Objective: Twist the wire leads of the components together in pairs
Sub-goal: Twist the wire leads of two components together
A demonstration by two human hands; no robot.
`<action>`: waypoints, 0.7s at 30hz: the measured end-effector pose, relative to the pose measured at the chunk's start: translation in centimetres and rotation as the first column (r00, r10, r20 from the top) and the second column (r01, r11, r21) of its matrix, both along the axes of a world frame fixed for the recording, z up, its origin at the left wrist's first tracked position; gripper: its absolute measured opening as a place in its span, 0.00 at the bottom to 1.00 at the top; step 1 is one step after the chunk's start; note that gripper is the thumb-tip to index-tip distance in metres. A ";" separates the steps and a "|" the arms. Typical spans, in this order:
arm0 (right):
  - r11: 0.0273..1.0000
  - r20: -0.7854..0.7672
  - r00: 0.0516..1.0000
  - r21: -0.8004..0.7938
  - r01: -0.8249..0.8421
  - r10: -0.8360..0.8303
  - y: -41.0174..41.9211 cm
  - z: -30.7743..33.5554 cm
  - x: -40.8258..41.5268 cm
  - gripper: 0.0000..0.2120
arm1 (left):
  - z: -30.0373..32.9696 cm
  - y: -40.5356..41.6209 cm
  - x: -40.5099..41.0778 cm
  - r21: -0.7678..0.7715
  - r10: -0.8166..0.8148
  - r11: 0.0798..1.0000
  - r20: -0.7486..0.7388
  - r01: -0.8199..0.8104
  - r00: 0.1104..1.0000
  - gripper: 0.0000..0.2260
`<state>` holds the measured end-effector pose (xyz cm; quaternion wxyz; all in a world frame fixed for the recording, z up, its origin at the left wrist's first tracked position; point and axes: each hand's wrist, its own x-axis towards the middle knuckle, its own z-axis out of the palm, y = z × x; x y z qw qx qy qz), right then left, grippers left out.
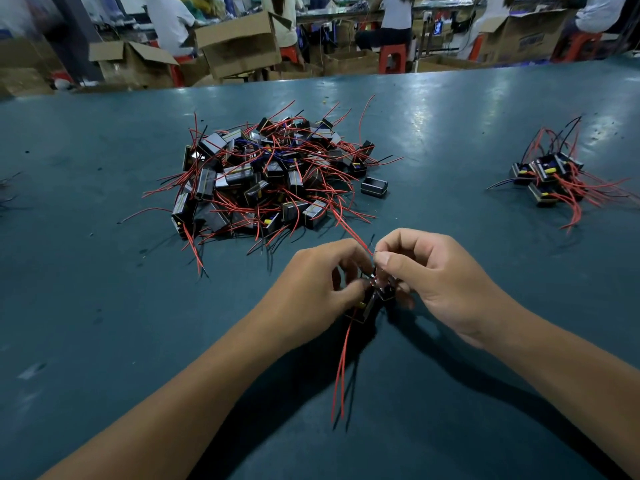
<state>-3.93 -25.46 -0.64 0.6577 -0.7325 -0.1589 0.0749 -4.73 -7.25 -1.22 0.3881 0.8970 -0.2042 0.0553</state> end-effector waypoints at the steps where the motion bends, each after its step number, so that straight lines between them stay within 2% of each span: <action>1: 1.000 -0.007 1.000 0.003 0.005 -0.005 0.0 0.0 0.0 0.08 | 0.1 0.0 -0.1 -0.035 -0.010 0.999 -0.024 0.009 1.000 0.07; 5: 0.999 -0.042 0.999 0.032 0.032 -0.031 -0.1 -0.1 0.2 0.08 | 0.0 0.1 0.0 -0.204 -0.078 0.978 -0.118 0.052 0.990 0.04; 8: 0.998 -0.060 0.998 0.054 0.040 -0.036 -0.2 -0.1 0.3 0.09 | -0.2 0.1 0.3 -0.255 -0.097 0.965 -0.137 0.059 0.986 0.03; 14: 0.996 -0.098 0.995 0.075 0.041 -0.033 -0.3 -0.2 0.7 0.10 | -0.9 0.2 0.8 -0.318 0.026 0.945 -0.176 -0.082 0.984 0.05; 18: 0.994 -0.097 0.994 0.093 0.054 -0.045 -0.4 -0.1 0.7 0.09 | -0.7 -0.1 0.7 -0.340 0.009 0.938 -0.193 -0.075 0.981 0.03; 21: 0.995 -0.076 0.996 0.088 0.057 -0.050 -0.3 -0.1 0.6 0.08 | -0.6 -0.1 0.2 -0.294 -0.030 0.955 -0.243 -0.044 0.970 0.13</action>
